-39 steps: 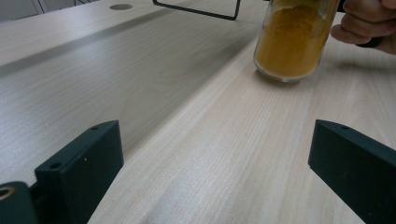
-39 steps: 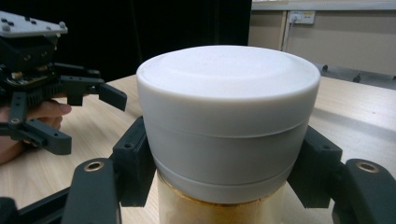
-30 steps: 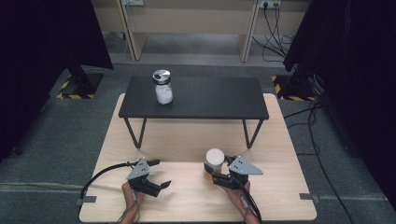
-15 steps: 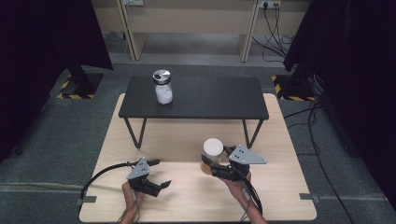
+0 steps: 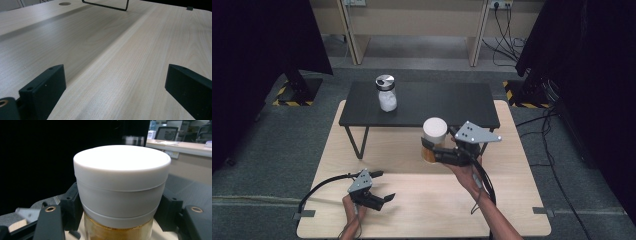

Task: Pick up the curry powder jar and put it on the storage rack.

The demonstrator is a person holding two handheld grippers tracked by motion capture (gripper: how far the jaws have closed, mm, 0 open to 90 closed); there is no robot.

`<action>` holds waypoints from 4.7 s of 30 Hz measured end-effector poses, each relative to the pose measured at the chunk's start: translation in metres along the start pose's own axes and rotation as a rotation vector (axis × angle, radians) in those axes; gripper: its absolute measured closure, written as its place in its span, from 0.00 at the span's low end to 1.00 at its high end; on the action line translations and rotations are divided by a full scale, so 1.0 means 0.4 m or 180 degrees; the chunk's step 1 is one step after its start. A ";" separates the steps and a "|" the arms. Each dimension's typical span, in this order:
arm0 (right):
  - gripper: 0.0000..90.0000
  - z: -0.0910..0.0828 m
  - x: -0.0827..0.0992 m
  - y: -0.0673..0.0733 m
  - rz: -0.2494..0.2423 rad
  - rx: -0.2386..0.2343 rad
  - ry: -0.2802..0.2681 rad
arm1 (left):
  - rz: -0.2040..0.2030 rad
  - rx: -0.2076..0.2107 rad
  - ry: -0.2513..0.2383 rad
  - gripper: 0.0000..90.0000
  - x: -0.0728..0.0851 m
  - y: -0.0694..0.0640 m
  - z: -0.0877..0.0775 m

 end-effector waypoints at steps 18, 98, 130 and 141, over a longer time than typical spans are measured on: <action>0.39 0.110 -0.175 -0.128 0.0054 0.0546 -0.0077 | 0.0013 0.0005 -0.0003 0.03 0.000 0.001 0.000; 0.00 0.059 -0.047 -0.097 0.0094 0.0107 0.0067 | -0.0001 0.0007 -0.0007 0.03 0.000 0.000 0.000; 0.01 0.016 0.363 -0.031 0.0331 -0.0304 0.0315 | 0.0009 0.0008 -0.0002 0.03 0.001 -0.001 -0.001; 0.01 0.024 0.462 -0.014 0.0342 -0.0247 0.0420 | 0.0004 0.0015 0.0004 0.03 0.000 0.001 0.000</action>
Point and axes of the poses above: each handheld gripper's, and its own axes: z roughly forward along the jaws, x roughly out of its underside, y roughly to its left, the point moved 9 cm from there along z, roughly forward along the jaws, and after that the axes turned 8 degrees about -x, right-handed, at the moved point
